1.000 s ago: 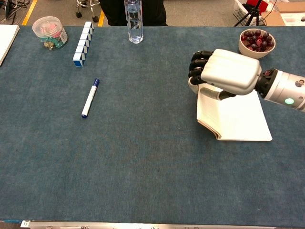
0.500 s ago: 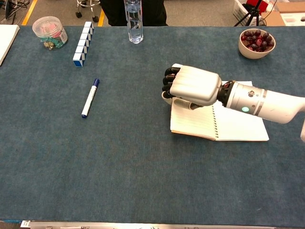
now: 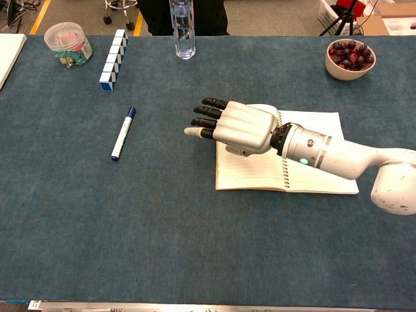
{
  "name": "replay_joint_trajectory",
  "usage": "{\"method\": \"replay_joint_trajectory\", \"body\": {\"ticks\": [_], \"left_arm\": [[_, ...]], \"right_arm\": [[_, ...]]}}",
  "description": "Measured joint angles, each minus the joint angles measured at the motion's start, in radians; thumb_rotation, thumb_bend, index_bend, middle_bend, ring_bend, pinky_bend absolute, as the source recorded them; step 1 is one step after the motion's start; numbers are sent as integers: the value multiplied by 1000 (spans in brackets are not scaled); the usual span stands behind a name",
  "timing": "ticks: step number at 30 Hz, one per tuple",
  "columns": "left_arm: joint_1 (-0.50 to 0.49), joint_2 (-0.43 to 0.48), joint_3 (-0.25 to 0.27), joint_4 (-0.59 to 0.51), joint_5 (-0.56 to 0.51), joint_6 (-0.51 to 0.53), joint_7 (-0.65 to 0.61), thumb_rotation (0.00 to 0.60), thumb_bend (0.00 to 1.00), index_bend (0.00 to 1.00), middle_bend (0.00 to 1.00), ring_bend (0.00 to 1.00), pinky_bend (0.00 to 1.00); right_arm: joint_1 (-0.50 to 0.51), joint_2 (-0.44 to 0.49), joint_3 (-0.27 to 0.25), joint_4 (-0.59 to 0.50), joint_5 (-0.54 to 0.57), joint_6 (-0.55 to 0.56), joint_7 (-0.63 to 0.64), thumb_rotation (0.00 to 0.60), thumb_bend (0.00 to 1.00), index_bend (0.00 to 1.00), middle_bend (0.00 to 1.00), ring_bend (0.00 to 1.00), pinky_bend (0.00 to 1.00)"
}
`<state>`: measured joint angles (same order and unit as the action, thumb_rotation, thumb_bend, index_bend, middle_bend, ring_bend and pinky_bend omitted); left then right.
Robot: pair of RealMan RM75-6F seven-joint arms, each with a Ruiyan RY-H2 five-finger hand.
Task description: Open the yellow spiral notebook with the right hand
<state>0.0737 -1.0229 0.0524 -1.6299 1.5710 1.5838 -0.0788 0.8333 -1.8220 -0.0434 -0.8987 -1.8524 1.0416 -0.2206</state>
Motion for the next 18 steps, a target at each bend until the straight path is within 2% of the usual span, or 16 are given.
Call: {"method": "replay_joint_trajectory", "body": {"ticks": [5, 10, 15, 18], "left_arm": [[3, 2, -2, 3, -5, 2, -3, 600, 486, 77, 124, 20, 58], [-2, 3, -8, 2, -4, 0, -2, 600, 486, 77, 123, 21, 58], [-14, 4, -16, 1, -6, -9, 5, 600, 486, 77, 124, 21, 58], [-23, 2, -21, 3, -8, -20, 6, 600, 486, 77, 124, 21, 58]], "right_arm": [[-14, -10, 8, 0, 18, 41, -5, 600, 216, 0, 14, 0, 8], [-29, 36, 23, -53, 33, 95, 11, 600, 217, 0, 15, 0, 8], [-67, 134, 39, -183, 80, 115, -33, 600, 228, 7, 82, 0, 7], [-108, 223, 45, -301, 134, 116, -95, 600, 253, 70, 153, 6, 8]]}}
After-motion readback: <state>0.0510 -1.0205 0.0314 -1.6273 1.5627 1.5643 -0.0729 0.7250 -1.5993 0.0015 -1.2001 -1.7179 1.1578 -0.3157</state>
